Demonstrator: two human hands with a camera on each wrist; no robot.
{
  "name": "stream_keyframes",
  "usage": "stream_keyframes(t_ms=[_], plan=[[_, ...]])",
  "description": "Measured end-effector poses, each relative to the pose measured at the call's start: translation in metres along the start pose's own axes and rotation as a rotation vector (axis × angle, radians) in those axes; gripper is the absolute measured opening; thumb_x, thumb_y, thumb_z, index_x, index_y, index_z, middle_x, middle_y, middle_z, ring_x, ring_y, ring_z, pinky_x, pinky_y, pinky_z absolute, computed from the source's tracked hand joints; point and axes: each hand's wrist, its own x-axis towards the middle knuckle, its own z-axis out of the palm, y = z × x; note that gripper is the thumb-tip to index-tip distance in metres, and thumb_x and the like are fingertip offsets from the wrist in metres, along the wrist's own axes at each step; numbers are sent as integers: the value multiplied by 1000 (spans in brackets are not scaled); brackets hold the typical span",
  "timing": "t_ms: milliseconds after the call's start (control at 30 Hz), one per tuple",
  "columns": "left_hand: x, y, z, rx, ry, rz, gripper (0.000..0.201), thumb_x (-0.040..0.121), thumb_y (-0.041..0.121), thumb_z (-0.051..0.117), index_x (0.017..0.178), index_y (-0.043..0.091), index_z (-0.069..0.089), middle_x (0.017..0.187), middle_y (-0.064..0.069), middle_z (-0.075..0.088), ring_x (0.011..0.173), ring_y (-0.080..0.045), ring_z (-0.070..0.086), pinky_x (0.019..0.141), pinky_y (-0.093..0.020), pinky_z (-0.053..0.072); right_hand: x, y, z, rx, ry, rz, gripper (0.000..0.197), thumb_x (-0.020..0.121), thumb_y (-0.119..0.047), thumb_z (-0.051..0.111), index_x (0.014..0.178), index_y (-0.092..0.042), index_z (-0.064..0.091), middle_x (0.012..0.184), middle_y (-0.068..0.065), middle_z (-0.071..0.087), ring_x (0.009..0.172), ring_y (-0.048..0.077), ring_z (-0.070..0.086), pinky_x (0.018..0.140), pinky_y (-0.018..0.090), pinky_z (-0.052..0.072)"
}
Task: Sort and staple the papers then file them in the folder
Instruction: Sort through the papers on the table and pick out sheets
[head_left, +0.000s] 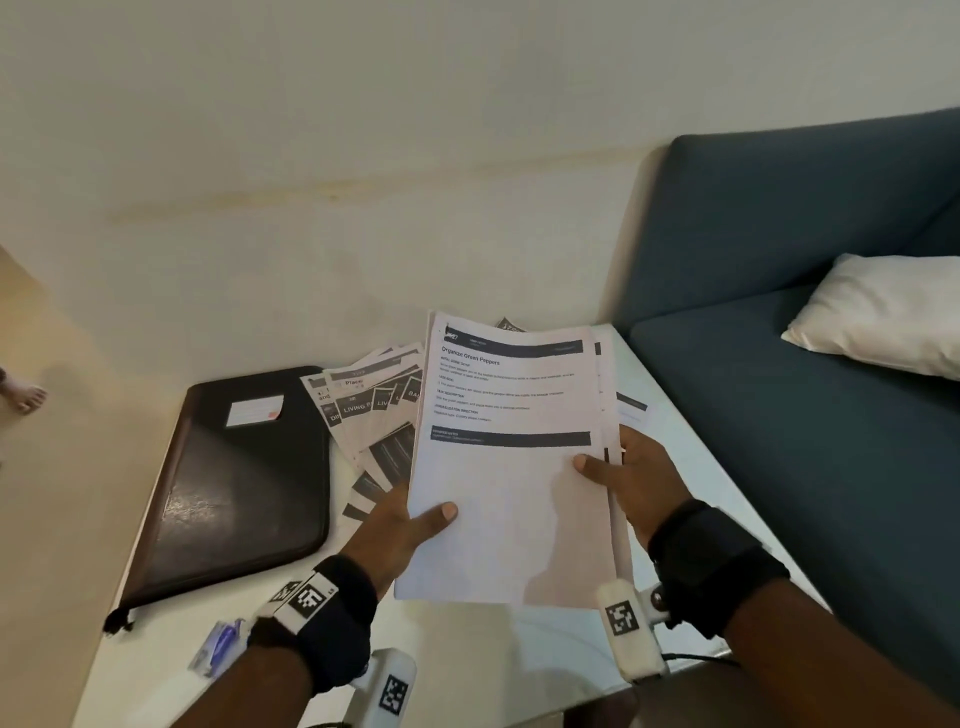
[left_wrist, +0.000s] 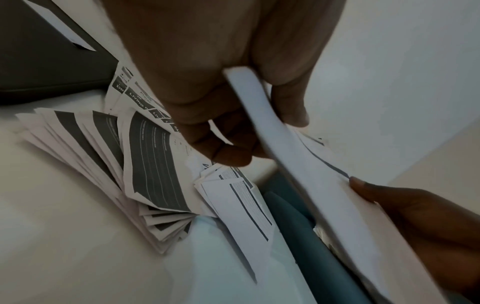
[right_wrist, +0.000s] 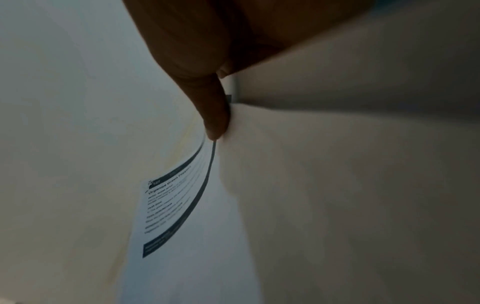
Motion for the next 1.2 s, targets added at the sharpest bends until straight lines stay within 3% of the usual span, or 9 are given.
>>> stream_keyframes(t_ms=[100,333,500,667,767,867,933,1067,1200], plan=[[3,4,5,-22,42,31,36,88,39,69,120,27,59,113,4,72,105,-18,69,93,-43,54,1,0,1,-11,-12,6,25,89,-6,66,108,-22,66,107,0,71,98,24,67,90,48,56],[7,7,8,-126,175,138,52,83,30,75,131,22,58,123,0,69,114,-22,65,93,-43,54,-6,10,7,20,-111,-33,33,92,2,56,112,-22,66,105,-3,72,98,19,66,78,32,54],[6,2,17,-98,213,156,40,85,21,72,124,21,64,117,2,72,111,-20,67,93,-41,55,-4,22,5,24,-112,-63,32,90,0,62,112,-23,67,109,1,72,103,25,65,90,46,55],[7,-2,24,-25,176,239,43,85,9,74,107,46,68,116,11,71,109,-9,66,91,-34,55,0,28,-2,105,-76,-76,32,86,4,66,111,-16,69,107,2,74,100,25,69,92,48,55],[9,-3,25,41,120,243,38,77,20,82,105,41,70,112,11,73,107,-7,66,90,-29,55,3,33,-7,143,-122,-99,39,79,-3,76,115,-15,68,110,6,73,105,28,67,91,50,55],[12,-16,26,126,65,142,45,71,23,85,112,30,69,111,10,73,106,-7,67,93,-34,53,4,41,-9,121,-140,-82,54,66,-14,82,118,-18,66,111,6,72,107,26,66,86,45,57],[13,-26,29,155,73,81,52,70,30,85,118,31,66,114,11,72,109,-7,65,98,-36,50,7,47,-9,94,-107,-48,48,69,-15,84,114,-17,68,108,6,73,106,29,66,87,47,56],[12,-28,39,121,137,89,32,87,16,74,115,31,66,113,11,72,110,-6,65,93,-26,50,8,51,-6,62,-67,-43,34,80,-11,79,112,-16,69,106,6,73,104,29,66,90,49,55],[14,-20,44,98,181,123,26,93,17,66,117,27,66,114,12,71,107,-4,64,90,-23,51,3,41,-3,148,-15,-84,36,73,-20,80,107,-12,72,102,6,75,98,30,69,85,47,57]])
